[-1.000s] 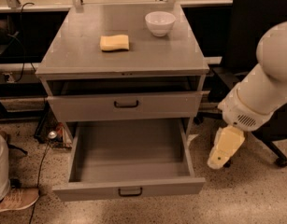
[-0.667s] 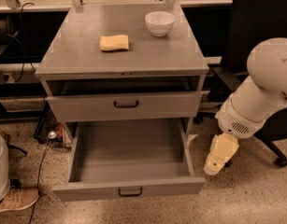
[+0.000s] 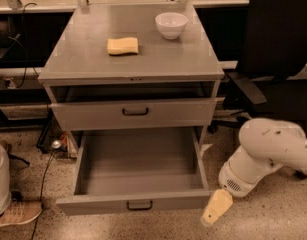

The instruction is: Close middle drawer

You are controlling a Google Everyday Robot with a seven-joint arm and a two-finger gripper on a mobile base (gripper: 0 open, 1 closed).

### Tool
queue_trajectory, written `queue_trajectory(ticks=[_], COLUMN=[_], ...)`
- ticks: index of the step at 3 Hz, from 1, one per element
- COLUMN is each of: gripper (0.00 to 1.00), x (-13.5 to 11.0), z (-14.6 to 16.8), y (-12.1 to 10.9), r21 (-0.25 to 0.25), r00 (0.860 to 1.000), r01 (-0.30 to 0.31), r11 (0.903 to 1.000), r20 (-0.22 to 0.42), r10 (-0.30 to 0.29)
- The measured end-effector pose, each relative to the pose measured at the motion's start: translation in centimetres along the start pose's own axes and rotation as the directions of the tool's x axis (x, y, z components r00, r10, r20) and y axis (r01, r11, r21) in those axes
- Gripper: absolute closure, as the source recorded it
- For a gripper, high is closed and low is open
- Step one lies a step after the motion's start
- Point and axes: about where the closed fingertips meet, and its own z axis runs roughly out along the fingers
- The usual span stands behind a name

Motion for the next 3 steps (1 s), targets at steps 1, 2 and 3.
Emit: queue_trajectory(ticks=[1,2,3], gripper=[0.25,0.47,0.78], x=[1.16,1.12,1.17], z=[5.19,5.27,5.46], y=[0.23,0.22,0.27], r21=[-0.049,-0.050,-0.054], r00=[0.998,0.998,0.998], r01=[-0.067,-0.066,-0.065], r11=[0.9965,0.9966,0.9964], r20=[-0.001,0.000,0.004], r10=[0.067,0.066,0.066])
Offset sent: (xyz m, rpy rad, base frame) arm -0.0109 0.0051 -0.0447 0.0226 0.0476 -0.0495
